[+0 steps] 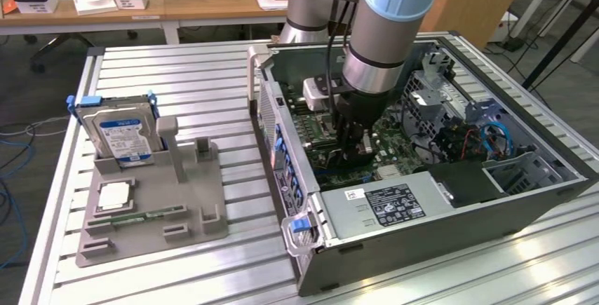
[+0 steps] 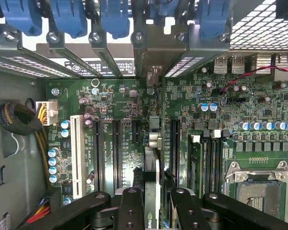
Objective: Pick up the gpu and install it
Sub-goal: 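Insert the gpu into the slot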
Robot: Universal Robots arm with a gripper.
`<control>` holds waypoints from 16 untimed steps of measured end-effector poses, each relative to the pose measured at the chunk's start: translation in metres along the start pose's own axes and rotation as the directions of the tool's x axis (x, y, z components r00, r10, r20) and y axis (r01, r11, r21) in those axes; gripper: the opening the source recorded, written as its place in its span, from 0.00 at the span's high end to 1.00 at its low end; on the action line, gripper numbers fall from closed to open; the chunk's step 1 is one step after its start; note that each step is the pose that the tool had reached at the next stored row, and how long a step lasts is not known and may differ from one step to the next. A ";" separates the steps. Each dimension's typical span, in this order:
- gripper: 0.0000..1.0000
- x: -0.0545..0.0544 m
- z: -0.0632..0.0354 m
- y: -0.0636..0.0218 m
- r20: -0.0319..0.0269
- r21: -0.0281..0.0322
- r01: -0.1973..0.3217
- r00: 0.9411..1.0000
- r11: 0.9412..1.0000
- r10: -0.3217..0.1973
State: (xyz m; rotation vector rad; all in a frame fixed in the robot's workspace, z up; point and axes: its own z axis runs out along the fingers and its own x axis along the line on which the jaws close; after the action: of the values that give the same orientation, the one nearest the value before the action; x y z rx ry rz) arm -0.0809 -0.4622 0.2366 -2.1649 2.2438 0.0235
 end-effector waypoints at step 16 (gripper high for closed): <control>0.55 -0.001 -0.0218 -0.0001 0.002 -0.001 0.000 1.000 1.000 0.000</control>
State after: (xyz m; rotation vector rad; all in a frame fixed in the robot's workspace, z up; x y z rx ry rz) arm -0.0809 -0.4622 0.2584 -2.1644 2.2432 0.0275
